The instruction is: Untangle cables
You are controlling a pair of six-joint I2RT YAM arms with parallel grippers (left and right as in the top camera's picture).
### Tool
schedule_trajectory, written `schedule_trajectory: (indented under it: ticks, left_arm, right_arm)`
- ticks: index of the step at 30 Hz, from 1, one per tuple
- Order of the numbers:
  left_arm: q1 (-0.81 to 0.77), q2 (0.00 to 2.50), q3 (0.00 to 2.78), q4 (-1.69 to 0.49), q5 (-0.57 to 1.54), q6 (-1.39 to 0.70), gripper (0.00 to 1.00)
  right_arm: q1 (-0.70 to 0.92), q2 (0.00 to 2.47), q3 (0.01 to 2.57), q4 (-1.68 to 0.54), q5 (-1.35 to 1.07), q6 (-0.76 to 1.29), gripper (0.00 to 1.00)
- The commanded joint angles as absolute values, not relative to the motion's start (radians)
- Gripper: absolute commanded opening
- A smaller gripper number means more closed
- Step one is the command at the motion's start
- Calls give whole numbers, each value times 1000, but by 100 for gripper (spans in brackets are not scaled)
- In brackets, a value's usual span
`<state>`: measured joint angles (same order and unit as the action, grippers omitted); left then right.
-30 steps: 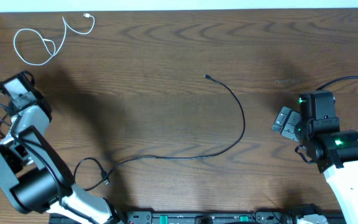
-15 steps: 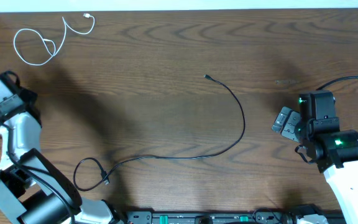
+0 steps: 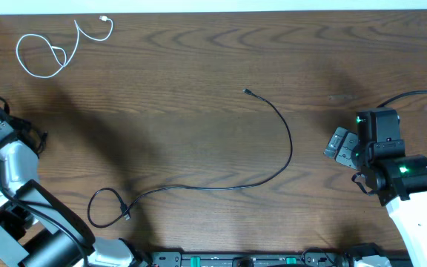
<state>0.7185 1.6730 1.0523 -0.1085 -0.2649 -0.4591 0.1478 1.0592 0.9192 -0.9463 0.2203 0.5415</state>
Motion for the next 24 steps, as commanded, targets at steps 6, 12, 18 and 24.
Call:
schedule_trajectory:
  ticks: [6, 12, 18, 24]
  left_arm:
    - [751, 1801, 1055, -91, -250, -355, 77]
    - [751, 1865, 1055, -53, -190, -307, 51]
    - [752, 1866, 1058, -41, -274, -307, 43]
    - [752, 1865, 1058, -66, -545, -305, 43]
  right_arm:
    - [141, 1053, 921, -947, 229, 553, 99]
    - [141, 1053, 921, -947, 229, 553, 99]
    - [141, 1053, 921, -947, 229, 553, 99]
    - [141, 1053, 921, -947, 229, 553, 99]
